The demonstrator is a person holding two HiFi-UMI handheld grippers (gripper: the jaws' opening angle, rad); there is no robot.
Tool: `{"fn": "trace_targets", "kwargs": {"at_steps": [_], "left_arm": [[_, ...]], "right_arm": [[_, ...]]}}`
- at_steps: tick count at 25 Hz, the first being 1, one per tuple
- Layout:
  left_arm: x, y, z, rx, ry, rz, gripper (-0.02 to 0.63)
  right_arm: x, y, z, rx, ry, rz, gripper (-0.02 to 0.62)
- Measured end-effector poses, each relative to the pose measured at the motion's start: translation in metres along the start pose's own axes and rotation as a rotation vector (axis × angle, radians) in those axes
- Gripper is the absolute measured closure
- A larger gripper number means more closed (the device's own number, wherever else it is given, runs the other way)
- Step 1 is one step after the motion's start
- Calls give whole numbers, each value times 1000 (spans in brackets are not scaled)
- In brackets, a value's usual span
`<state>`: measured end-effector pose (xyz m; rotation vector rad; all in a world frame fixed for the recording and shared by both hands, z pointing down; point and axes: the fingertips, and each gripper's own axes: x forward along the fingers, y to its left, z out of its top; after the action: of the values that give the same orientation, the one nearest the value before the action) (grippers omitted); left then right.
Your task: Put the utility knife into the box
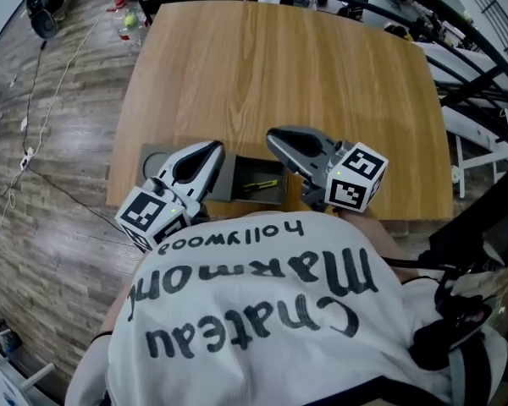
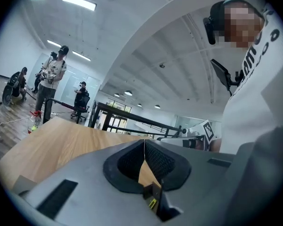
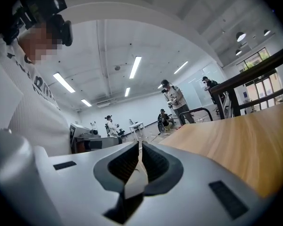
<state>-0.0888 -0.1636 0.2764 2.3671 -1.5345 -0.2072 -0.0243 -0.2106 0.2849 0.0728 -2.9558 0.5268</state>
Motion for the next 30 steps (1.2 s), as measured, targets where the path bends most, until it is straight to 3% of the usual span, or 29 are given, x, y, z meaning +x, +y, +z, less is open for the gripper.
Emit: {"fn": "trace_targets", "kwargs": {"at_steps": [30], "left_arm": [[2,-2,1,-19,3,13,597]], "right_arm": [[2,1,-19,-39,133,20,586]]}}
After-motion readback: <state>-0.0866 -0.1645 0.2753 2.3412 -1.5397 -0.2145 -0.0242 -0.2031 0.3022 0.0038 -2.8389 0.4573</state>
